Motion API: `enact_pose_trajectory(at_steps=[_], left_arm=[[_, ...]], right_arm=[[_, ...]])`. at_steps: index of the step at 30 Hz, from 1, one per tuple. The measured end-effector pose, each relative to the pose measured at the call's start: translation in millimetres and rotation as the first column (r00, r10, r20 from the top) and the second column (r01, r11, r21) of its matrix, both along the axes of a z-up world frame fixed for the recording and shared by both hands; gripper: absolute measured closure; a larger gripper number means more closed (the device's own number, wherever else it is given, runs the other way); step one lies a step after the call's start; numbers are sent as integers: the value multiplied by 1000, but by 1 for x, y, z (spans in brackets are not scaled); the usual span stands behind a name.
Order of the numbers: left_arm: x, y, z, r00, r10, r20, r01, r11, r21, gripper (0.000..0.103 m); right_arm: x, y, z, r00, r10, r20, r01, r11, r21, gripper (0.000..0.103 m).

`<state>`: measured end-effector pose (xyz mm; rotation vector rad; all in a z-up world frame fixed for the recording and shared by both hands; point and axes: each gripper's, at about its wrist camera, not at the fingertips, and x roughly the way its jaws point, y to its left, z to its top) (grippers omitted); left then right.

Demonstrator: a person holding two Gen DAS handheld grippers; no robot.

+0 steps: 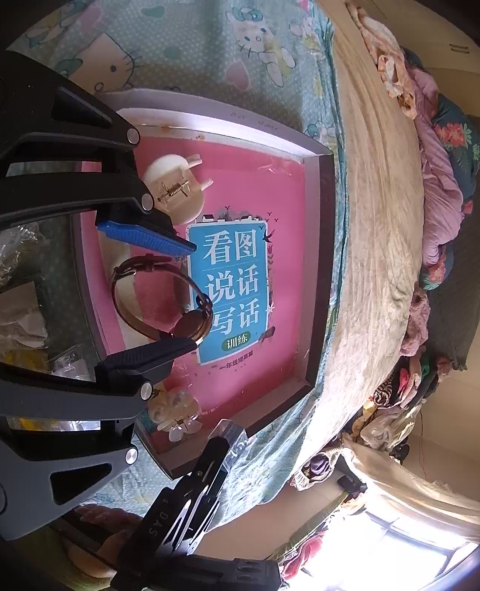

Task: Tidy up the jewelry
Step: 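Carry the watch and blue case into the pink tray and release both, then withdraw both open tools from the tray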

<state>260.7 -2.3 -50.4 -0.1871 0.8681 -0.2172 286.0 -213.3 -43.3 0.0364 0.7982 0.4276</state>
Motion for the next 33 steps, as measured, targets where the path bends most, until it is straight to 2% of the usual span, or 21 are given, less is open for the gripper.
enact_pose_trajectory(at_steps=[8,10,12,19,24,33], left_arm=[[-14,13,13,999,33,23,-33,999,0,40],[-18,17,16,998,49,28,-49,999,-7,20],[-22,21,19,998,59,35,-59,998,-23,11],[-34,26,26,996,77,34,-77,997,-8,10],[-46,31,35,994,90,55,-90,996,-8,10],[-69,42,55,988,119,102,-117,993,-25,10]], right_arm=[[1,-1,-5,1000,-13,-18,14,1000,5,68],[-1,-2,-4,1000,-20,-20,21,1000,9,68],[-2,-5,-3,1000,-21,-22,21,1000,19,65],[-18,-16,10,999,-37,-1,37,998,59,54],[-36,-24,25,998,-47,33,44,995,90,37],[-66,-33,52,994,-50,92,39,992,123,25]])
